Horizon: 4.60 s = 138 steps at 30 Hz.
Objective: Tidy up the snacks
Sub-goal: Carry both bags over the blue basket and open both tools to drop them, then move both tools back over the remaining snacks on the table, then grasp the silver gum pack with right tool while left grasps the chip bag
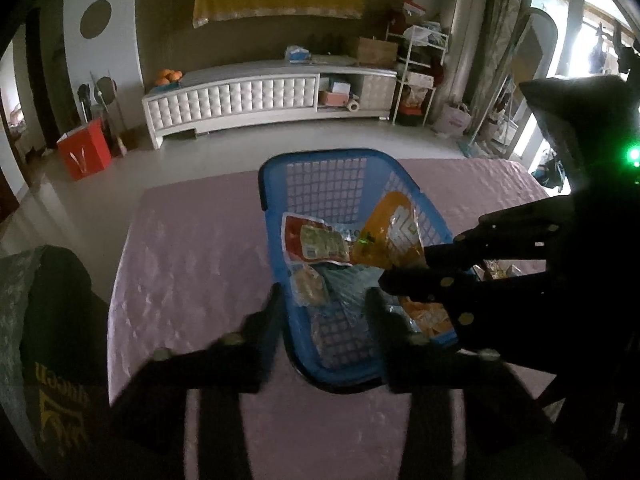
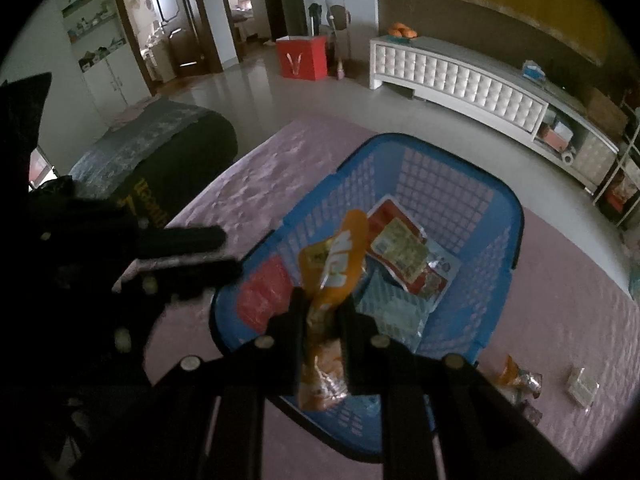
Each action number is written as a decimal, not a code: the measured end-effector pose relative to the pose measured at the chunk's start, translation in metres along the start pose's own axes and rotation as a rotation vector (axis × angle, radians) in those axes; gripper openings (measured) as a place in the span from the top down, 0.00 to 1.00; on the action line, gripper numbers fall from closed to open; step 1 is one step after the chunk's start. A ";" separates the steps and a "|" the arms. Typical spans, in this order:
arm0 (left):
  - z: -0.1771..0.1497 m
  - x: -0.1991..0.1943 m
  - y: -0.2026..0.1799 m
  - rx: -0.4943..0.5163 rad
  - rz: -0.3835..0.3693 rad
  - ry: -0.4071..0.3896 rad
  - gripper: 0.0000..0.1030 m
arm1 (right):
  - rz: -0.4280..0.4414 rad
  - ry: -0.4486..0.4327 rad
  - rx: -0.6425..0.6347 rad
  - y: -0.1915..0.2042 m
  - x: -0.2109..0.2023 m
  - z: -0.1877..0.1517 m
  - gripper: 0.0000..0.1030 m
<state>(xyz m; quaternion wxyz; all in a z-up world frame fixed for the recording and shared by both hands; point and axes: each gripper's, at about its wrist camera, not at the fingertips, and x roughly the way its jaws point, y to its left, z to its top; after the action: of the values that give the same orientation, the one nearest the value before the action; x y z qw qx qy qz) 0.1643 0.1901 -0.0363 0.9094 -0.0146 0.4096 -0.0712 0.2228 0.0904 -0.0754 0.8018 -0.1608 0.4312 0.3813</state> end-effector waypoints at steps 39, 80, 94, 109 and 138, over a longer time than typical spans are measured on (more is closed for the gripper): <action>-0.022 -0.028 0.014 -0.055 0.030 -0.016 0.35 | -0.071 0.032 0.032 0.005 -0.005 -0.009 0.30; 0.016 0.035 -0.237 0.242 -0.113 0.026 0.25 | -0.286 -0.096 0.259 -0.169 -0.157 -0.169 0.07; -0.016 0.139 -0.271 0.258 -0.121 0.201 0.25 | -0.277 0.024 0.282 -0.229 -0.101 -0.222 0.07; -0.025 0.189 -0.270 0.222 -0.136 0.279 0.26 | -0.164 0.122 0.254 -0.245 -0.025 -0.231 0.43; -0.009 0.259 -0.313 0.085 -0.035 0.350 0.32 | -0.153 0.035 0.419 -0.278 -0.049 -0.250 0.65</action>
<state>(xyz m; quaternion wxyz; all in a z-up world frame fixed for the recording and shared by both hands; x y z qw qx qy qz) 0.2905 -0.1561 -0.2080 0.8226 0.0295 0.5579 -0.1056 0.2726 -0.2620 -0.1993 0.8368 -0.0295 0.5012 0.2184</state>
